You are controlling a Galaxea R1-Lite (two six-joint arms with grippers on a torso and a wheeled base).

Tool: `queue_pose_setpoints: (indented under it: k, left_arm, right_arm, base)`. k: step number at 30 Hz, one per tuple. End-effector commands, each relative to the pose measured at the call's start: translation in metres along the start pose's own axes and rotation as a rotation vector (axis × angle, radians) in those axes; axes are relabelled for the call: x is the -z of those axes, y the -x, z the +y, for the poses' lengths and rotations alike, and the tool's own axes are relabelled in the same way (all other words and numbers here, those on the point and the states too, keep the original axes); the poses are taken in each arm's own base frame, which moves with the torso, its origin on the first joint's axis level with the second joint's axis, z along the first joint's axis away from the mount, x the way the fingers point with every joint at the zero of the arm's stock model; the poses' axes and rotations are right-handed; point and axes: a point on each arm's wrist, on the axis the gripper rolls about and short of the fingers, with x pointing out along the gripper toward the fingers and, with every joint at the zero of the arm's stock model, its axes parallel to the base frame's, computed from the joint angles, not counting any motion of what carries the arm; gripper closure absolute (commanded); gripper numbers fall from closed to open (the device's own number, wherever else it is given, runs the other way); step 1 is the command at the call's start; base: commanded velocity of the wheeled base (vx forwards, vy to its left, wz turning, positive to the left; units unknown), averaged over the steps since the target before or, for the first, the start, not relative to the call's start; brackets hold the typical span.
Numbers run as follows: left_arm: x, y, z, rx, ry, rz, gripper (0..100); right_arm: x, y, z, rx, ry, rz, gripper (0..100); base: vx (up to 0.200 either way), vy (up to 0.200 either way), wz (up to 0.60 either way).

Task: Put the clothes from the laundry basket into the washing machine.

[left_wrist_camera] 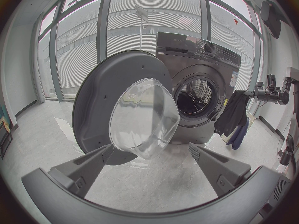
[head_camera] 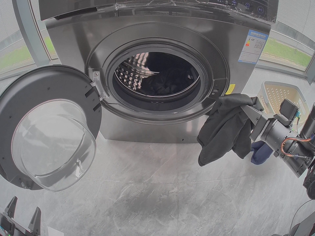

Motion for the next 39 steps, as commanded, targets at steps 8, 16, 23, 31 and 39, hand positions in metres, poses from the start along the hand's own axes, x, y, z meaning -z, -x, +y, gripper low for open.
queue_pose_setpoints:
  k: [8,16,23,31,39]
  left_arm:
    - [0.005,0.0,0.0,-0.001,-0.001,0.001,0]
    - [0.005,0.0,0.0,-0.001,-0.001,0.001,0]
    - [0.005,0.0,0.0,-0.001,-0.001,0.001,0]
    - [0.005,0.0,0.0,-0.002,-0.013,-0.002,0]
    - [0.005,0.0,0.0,0.004,-0.051,0.0,0]
  right_arm:
    - [0.003,0.001,0.0,-0.006,0.003,0.013,100]
    - [0.004,0.0,0.0,-0.01,0.002,0.02,100]
    - [0.006,0.001,-0.001,-0.008,0.002,0.027,100]
    - [0.019,0.002,0.021,-0.101,-0.039,0.08,100]
    - [0.046,-0.02,0.044,-0.174,-0.048,0.092,100]
  base:
    - [0.0,0.0,0.0]
    - [0.0,-0.05,0.0]
    - [0.0,-0.143,0.0]
    - [0.0,0.0,0.0]
    - [0.0,0.0,0.0]
